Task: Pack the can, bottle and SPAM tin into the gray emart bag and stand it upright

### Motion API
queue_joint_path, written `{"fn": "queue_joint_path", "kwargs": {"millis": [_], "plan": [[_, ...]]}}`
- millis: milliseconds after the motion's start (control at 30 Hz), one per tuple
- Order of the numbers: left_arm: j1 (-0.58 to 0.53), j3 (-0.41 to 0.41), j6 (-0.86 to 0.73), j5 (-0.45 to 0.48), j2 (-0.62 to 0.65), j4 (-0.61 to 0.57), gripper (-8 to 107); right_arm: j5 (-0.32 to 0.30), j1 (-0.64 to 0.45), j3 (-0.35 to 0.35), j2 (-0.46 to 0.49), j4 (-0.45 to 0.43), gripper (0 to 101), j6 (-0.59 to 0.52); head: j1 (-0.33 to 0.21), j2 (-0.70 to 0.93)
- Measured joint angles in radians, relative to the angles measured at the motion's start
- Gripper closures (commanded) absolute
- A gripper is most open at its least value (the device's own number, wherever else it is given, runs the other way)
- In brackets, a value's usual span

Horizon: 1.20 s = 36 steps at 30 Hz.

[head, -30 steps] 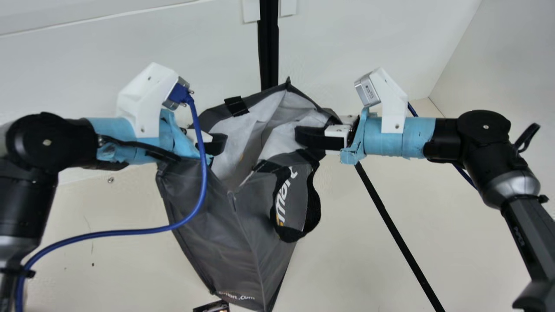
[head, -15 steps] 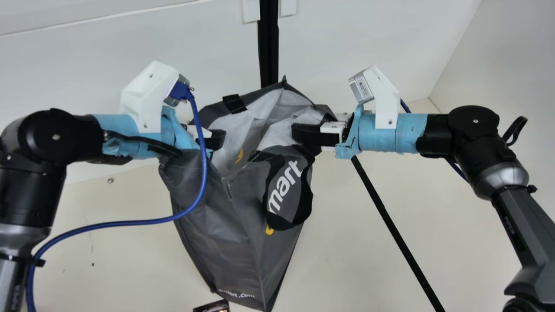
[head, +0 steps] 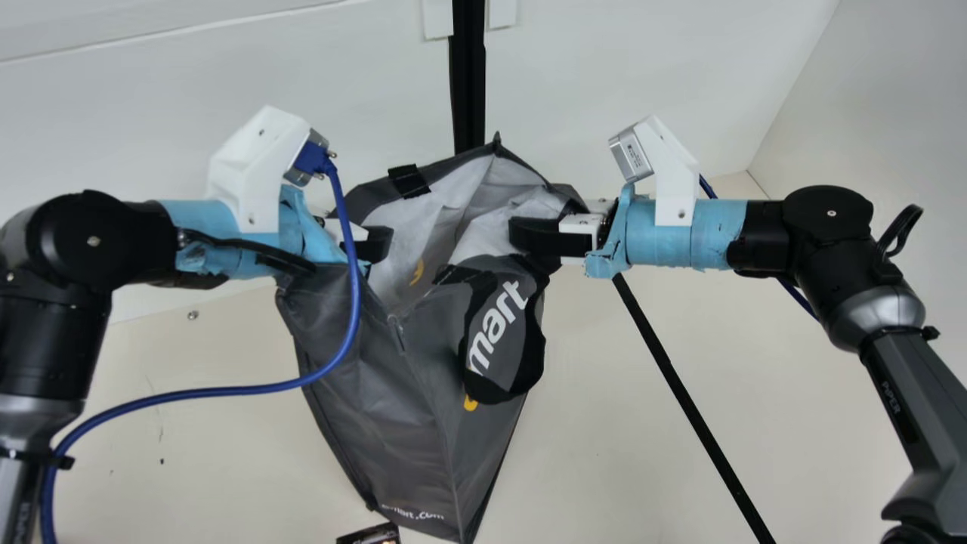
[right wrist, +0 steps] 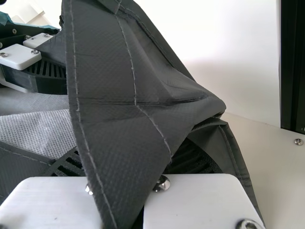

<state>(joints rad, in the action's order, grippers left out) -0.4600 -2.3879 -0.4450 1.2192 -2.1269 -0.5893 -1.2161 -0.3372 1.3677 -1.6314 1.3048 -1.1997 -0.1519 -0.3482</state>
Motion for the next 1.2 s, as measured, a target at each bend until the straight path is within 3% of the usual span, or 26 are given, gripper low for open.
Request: {"fn": "queue_joint_path", "kwargs": {"millis": [333,833,1200], "plan": [[0.0,0.0,0.0,0.0,0.0,0.0,107,0.0,0.0,0.0,0.0,0.0,101,0.0,0.0,0.0],[-0.004,0.007,-0.005,-0.005,0.005,-0.002,57,0.0,0.0,0.0,0.0,0.0,101,0.0,0.0,0.0],[0.038,0.19,-0.108,-0.06,0.146,-0.075,20,-0.005,0.0,0.0,0.0,0.0,101,0.0,0.0,0.0]]}}
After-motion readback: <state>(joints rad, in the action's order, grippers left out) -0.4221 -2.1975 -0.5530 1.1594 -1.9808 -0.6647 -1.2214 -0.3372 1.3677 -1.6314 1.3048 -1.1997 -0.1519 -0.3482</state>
